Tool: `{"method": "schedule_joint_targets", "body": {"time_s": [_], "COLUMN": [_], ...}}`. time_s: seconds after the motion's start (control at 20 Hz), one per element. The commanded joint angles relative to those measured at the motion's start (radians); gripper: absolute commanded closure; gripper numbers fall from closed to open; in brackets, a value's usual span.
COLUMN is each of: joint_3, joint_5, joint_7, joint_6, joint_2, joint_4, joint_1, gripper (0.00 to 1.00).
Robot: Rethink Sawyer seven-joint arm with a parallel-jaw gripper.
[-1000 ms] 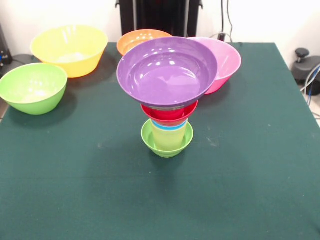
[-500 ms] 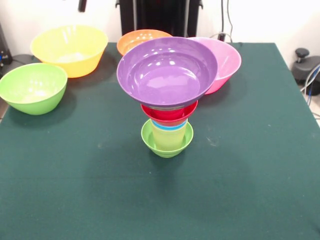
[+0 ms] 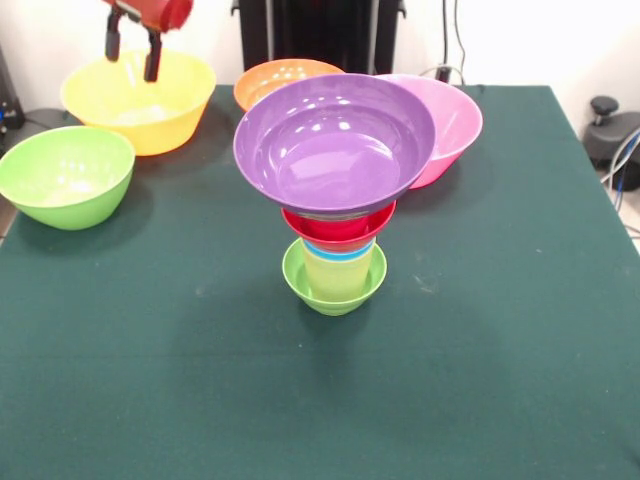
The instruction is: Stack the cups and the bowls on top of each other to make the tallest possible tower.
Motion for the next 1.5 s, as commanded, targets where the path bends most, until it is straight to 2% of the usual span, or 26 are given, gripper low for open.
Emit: {"method": "schedule_joint_targets", "body": {"time_s": [0.05, 0.4, 0.55, 0.8, 1.05, 1.5], "joint_3": [0.15, 0.135, 0.139, 0.186, 0.25, 0.29], "joint_5": [-0.124, -0.196, -0.218, -0.241, -0.225, -0.247], "joint_7": [-0.098, -0.052, -0.052, -0.105, -0.168, -0.214], "joint_6": [-0.09, -0.153, -0.164, -0.114, -0.02, 0.041], "joint_2": [0.139, 0.216, 0.221, 0.215, 0.178, 0.179], "joint_4": [0.026, -0.011, -0.013, -0.051, -0.067, -0.132], "joint_1": [-0.017, -0.024, -0.038, -0.078, -0.115, -0.135], "gripper": [0.0, 0.0, 0.0, 0.0, 0.0, 0.0]}}
